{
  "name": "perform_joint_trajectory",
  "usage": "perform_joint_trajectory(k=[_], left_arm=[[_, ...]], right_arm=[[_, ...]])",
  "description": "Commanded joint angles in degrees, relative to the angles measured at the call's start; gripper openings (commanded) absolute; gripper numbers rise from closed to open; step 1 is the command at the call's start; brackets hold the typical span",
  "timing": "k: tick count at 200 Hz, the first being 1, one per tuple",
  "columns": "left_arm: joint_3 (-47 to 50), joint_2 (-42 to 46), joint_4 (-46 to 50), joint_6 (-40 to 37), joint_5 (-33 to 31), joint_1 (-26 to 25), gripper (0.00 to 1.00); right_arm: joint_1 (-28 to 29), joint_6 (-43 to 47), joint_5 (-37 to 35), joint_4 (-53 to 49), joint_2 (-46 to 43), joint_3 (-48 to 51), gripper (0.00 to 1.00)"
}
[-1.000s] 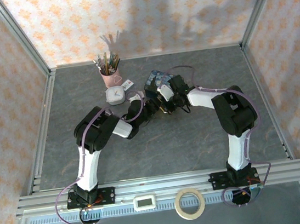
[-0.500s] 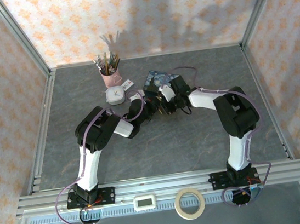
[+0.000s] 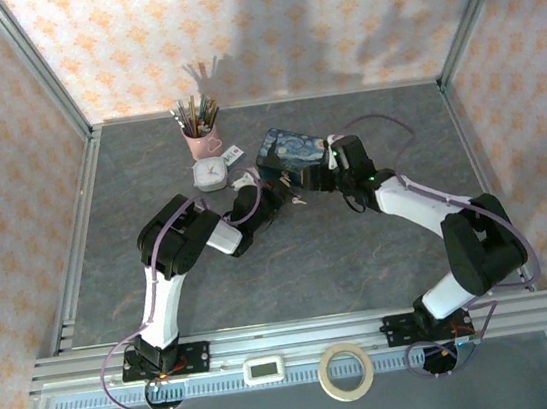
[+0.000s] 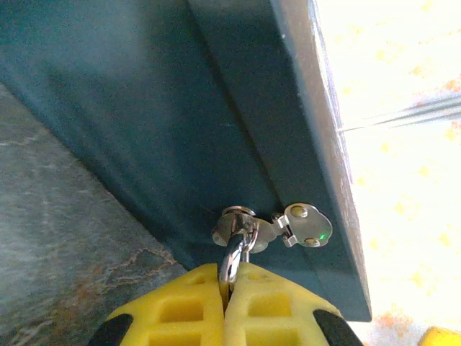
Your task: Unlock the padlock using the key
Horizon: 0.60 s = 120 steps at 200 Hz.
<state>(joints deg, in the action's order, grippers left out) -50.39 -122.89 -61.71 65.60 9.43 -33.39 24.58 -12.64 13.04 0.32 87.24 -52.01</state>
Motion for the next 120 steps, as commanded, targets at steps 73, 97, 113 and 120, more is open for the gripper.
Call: perform_joint_trajectory(k=[73, 97, 113, 120], left_arm=[[2.3, 1.3, -3.4, 4.8, -8.2, -1.3, 0.00], [3.7, 1.6, -4.9, 5.2, -9.2, -1.2, 0.00], [4.2, 1.8, -5.6, 5.5, -9.6, -1.2, 0.00], [4.4, 1.8, -5.9, 5.5, -9.8, -1.2, 0.00]], right_arm=[[-0.2, -19.8, -6.4, 16.1, 14.0, -2.0, 0.75], [-0.3, -21.4, -8.4, 16.5, 15.1, -1.0, 0.71], [-0.5, -22.6, -9.9, 17.2, 14.6, 1.3, 0.68], [-0.7, -23.1, -10.2, 17.7, 14.2, 2.4, 0.67]])
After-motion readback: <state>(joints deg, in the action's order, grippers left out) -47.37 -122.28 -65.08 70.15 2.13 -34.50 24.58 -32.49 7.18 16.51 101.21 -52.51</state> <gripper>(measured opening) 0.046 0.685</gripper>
